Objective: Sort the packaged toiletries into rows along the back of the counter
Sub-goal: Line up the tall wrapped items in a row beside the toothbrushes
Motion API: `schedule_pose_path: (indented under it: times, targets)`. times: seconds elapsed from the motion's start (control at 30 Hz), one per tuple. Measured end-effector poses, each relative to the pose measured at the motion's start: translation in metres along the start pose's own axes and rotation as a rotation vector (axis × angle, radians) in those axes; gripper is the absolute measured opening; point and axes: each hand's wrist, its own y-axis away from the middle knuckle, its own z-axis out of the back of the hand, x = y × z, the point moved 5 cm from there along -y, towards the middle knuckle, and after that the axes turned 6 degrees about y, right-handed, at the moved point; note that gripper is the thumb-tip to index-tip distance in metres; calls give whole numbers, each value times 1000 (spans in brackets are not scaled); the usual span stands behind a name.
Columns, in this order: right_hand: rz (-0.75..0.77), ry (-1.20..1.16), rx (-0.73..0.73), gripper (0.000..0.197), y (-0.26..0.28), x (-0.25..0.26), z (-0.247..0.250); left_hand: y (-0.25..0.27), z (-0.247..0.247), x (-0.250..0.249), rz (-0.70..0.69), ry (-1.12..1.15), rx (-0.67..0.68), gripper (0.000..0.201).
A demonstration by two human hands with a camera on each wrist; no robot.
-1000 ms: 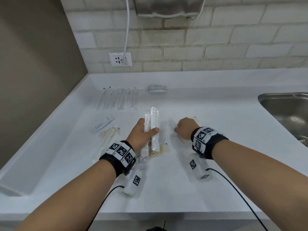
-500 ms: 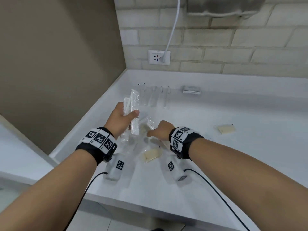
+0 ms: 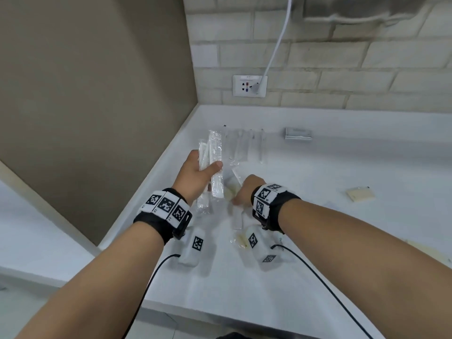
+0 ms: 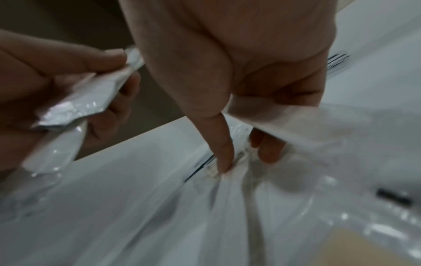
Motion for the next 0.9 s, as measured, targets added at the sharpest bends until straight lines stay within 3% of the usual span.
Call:
schedule_pose_path:
  times: [0.23, 0.4, 0.7, 0.8, 0.9]
  targets:
    - [-14, -116, -32, 17, -9, -33, 24, -16, -33, -6, -25, -45, 81, 42]
    - [-16, -214, -144, 28, -15, -68, 80, -36, -67, -22, -42, -41, 101, 44]
    - [-103, -393, -286, 32, -26, -151, 181, -96, -153, -50, 66, 106, 127, 47]
    - [-117, -435, -313, 31, -39, -172, 201, -116, -185, -49, 92, 5, 146, 55]
    - [-125, -410, -238, 23, -62, -182, 204, -134, -213, -36, 121, -179, 192, 62]
